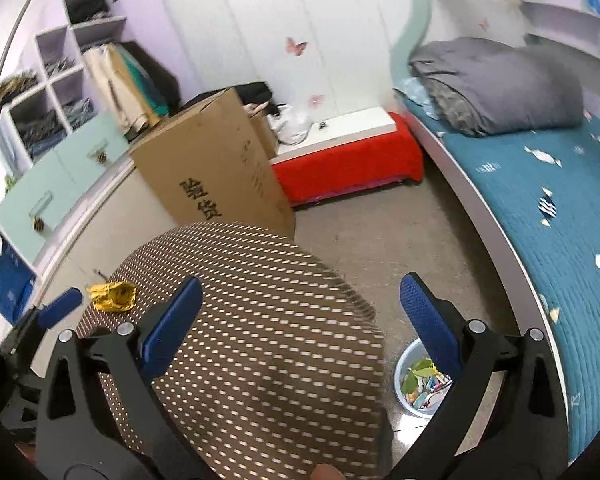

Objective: Collect trash
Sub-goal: 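Return both tools to the table toward the yellow packets and orange cap, then grasp the yellow packets with the left tool while the right tool grasps the orange cap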

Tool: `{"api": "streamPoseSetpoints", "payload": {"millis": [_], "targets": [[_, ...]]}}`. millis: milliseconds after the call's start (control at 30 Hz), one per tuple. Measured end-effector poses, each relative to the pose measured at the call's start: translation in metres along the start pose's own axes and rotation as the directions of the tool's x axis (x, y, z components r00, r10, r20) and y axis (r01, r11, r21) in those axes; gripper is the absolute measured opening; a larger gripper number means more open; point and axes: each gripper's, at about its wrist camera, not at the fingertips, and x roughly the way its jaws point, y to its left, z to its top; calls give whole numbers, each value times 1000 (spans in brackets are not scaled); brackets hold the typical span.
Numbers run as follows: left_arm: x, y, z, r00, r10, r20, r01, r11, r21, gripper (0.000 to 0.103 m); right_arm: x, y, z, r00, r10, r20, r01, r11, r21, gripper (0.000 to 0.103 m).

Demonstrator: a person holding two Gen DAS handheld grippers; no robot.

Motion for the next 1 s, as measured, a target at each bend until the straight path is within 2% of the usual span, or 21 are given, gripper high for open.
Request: {"api": "streamPoseSetpoints", "payload": {"millis": [333, 500, 733, 800, 833, 867, 933, 1000], "targets": [[-6, 92, -34, 994, 105, -21, -106, 993, -46, 95, 67, 73, -23, 994, 13, -105, -25, 992, -121, 97], [7, 122, -48, 990, 132, -58, -136, 987, -80, 95, 104, 104, -30, 983, 9, -183, -43, 983, -181, 97], [14, 153, -61, 982, 162, -92, -172, 978, -116, 95, 140, 142, -35, 972, -30, -231, -37, 959, -280, 95], [15, 160, -63, 981, 170, -98, -179, 979, -100, 95, 147, 148, -39, 968, -36, -249, -41, 954, -297, 78], [15, 162, -64, 980, 175, -100, -184, 979, -85, 95, 151, 150, -41, 965, -38, -259, -43, 952, -302, 75], [16, 166, -65, 978, 184, -100, -190, 980, -62, 95, 155, 152, -43, 963, -35, -268, -50, 951, -305, 67], [20, 173, -64, 976, 190, -104, -194, 981, -24, 95, 158, 157, -46, 966, -48, -254, -39, 944, -326, 57], [25, 180, -63, 976, 190, -107, -187, 982, 36, 95, 159, 160, -46, 968, -47, -248, -38, 944, -327, 30]]}}
